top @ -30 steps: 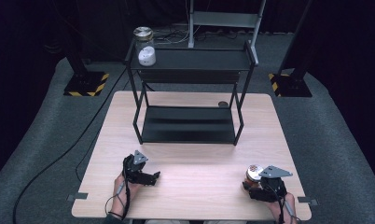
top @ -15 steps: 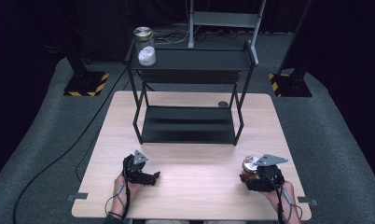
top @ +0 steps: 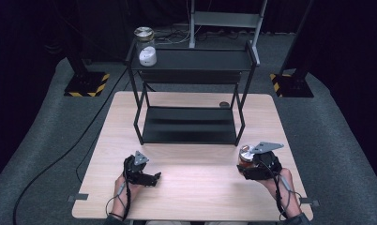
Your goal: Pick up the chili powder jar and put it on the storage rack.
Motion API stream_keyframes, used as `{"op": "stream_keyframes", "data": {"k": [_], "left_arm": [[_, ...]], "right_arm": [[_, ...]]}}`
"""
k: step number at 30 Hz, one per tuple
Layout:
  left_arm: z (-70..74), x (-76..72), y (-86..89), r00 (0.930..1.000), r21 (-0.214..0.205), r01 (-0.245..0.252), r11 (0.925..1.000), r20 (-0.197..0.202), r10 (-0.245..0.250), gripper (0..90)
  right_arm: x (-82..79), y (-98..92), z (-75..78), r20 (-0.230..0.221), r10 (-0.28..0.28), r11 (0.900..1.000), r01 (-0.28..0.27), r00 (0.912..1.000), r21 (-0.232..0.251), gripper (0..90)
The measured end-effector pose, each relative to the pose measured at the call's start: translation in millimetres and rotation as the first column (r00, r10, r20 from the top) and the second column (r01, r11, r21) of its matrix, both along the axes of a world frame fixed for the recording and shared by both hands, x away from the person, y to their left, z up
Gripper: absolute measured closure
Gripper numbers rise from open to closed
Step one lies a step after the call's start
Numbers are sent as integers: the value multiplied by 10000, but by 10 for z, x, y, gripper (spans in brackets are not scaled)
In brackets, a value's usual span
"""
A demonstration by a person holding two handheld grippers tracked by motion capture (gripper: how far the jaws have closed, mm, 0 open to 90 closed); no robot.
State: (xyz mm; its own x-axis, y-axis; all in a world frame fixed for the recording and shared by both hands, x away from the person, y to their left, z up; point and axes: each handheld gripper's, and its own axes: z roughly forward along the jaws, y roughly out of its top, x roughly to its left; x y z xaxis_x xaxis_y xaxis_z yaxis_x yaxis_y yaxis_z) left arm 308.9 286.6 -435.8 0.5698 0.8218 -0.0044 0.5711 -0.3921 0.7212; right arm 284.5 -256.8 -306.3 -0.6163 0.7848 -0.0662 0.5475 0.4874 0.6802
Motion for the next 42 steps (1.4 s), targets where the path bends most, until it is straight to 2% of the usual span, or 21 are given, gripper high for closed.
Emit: {"op": "stream_keyframes", "data": {"k": [18,42], "left_arm": [[0,0,0,10000,-1,-1,10000,-1,1,0],[0,0,0,10000,0,-1,10000,-1,1,0]], "right_arm": [[352,202,348,-221,296,9990,-304,9993,-341,308],[675,383,784,-325,544,9954,-567,9980,-773,308]]}}
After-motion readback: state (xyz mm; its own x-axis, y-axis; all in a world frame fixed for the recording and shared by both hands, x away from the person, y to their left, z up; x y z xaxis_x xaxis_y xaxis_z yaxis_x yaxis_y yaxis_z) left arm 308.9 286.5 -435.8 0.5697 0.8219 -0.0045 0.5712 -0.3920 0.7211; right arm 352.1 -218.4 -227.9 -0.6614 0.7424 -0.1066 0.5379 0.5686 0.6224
